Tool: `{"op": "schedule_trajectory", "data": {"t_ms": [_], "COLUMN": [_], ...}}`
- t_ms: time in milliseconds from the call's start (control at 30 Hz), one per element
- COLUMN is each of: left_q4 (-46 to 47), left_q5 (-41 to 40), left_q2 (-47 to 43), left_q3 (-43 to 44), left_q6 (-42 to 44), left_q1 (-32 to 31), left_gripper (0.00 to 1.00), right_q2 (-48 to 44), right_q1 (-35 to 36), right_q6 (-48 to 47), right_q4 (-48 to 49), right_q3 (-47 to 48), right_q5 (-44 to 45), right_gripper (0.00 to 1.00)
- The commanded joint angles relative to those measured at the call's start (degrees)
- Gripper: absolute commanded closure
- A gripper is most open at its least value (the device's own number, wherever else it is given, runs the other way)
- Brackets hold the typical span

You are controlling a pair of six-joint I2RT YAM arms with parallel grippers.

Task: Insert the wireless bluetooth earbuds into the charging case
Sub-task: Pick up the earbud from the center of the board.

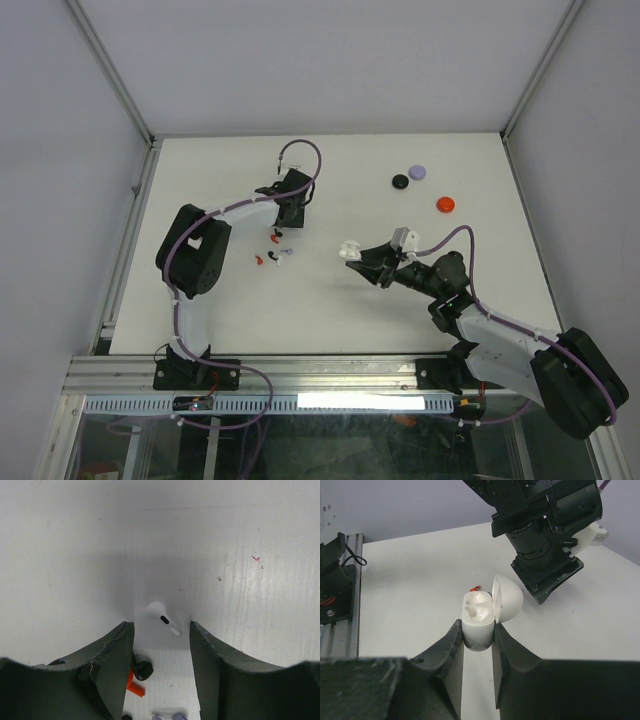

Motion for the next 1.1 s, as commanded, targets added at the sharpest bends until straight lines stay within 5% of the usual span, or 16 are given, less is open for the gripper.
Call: {"op": "schedule_trajectory", "data": {"t_ms": [0, 1067], "left_q4": [-1.24, -1.34], "left_q5": [-1.48, 9.04], "left_q2": [-3.06, 2.47], "left_q3": [-1.29, 4.93], "left_q6": [0.69, -0.83], "left_q1": [0.78, 5.20], "left_gripper": [0.51, 0.65], "right_q2": [-0.23, 0.51], "right_q1": [0.30, 0.28], "right_q6": [0.67, 0.94], "right_q4": [2.03, 1.35], "right_q3": [2.01, 2.58], "right_q5": [-0.90, -2.07], "right_gripper": [1.00, 1.00]}}
